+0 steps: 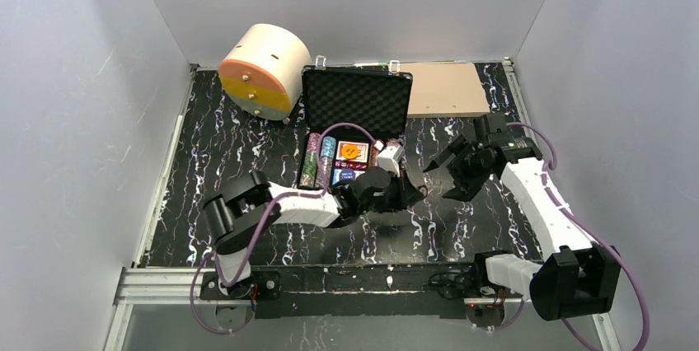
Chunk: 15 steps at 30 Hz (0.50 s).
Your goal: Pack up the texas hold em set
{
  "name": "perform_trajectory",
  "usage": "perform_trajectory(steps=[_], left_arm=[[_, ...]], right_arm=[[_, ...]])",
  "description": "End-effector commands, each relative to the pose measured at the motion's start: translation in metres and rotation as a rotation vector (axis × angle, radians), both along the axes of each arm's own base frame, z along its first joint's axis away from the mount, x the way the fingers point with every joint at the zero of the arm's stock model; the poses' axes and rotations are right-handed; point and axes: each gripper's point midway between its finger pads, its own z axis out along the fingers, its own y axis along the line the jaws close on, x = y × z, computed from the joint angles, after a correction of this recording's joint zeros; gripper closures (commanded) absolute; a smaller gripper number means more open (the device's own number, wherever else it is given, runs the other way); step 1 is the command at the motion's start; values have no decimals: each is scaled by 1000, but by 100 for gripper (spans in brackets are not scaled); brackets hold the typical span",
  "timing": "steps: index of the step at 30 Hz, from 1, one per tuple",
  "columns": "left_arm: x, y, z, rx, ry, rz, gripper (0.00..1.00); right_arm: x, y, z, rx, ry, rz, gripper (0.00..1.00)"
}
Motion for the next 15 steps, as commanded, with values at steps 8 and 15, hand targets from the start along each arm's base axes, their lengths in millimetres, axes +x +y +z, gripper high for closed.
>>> perform_trajectory(steps=[8, 15], left_arm=[[0, 90, 20, 416, -490, -547, 100], [5, 127, -12, 707, -548, -808, 100]], right_arm=[[6, -16, 5, -32, -110, -26, 12], [-9, -19, -14, -36, -82, -39, 13]])
